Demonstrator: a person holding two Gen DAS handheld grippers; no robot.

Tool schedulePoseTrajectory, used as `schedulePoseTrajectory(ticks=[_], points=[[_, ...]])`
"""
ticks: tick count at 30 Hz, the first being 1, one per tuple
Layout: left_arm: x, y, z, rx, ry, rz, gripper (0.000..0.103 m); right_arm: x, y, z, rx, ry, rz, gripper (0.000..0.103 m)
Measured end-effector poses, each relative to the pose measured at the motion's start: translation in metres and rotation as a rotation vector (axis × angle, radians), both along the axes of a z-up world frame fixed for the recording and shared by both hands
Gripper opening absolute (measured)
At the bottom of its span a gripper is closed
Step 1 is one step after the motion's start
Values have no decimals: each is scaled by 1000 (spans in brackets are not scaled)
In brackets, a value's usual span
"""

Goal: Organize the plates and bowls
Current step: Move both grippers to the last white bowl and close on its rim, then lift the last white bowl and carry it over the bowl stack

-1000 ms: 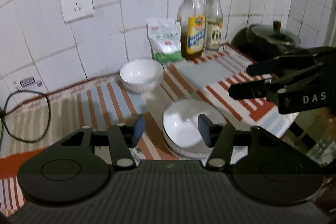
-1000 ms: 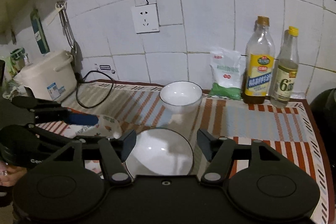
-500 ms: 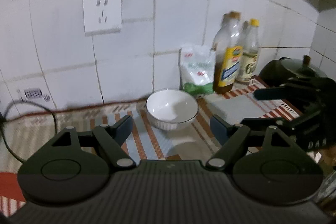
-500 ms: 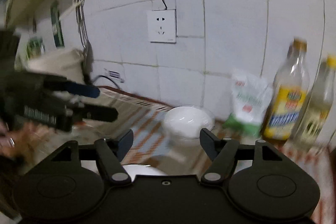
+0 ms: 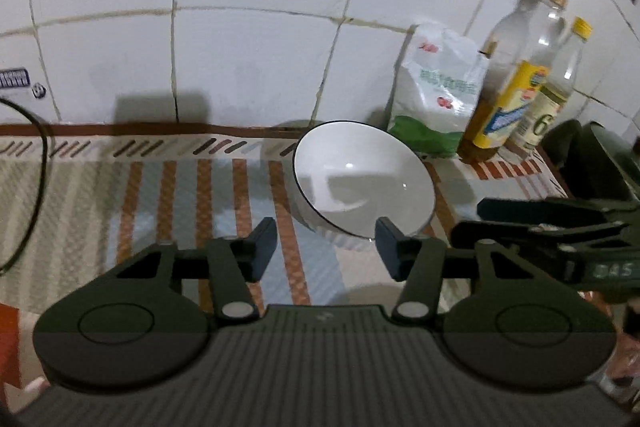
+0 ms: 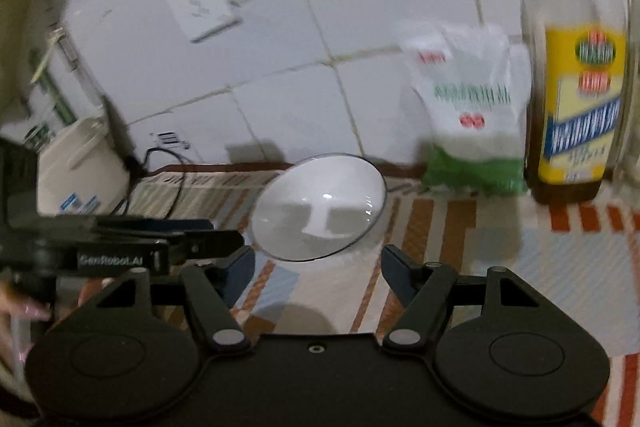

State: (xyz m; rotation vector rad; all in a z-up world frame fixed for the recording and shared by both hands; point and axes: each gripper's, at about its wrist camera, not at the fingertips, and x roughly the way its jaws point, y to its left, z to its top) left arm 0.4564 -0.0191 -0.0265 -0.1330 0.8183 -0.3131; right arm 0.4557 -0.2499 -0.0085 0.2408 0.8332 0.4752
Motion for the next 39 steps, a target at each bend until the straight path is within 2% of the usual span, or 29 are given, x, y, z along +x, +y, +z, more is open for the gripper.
schedulePoseTrajectory(ticks=[7, 8, 9, 12, 14, 18, 22, 25, 30, 35, 39], points=[[17, 0, -13, 1, -1, 63, 49, 28, -9, -30, 80, 78, -56, 56], [20, 1, -15, -6, 6, 69, 44, 29, -10, -34, 94, 83, -54, 55], [22, 2, -16, -15, 16, 66, 36, 31, -10, -37, 107, 90, -50, 49], [29, 1, -23, -52, 60, 50, 23, 33, -10, -46, 153, 109, -48, 44], [31, 0, -25, -61, 78, 54, 22, 35, -6, -50, 150, 109, -40, 44], [30, -7, -25, -11, 67, 43, 20, 38, 1, -55, 119, 93, -41, 43], [20, -18, -24, 55, 30, 17, 21, 31, 11, -51, 31, 63, -45, 33], [10, -27, -20, 102, -6, 2, 20, 25, 12, -52, 12, 62, -72, 29], [-4, -34, -9, 111, -30, -22, 20, 13, 6, -42, 11, 31, -116, 25], [-27, -31, 7, 91, -40, -42, 20, -6, 2, -15, 8, 0, -118, 25], [-52, -25, 25, 68, -84, -65, 20, -26, 6, 6, -16, -6, -115, 25]])
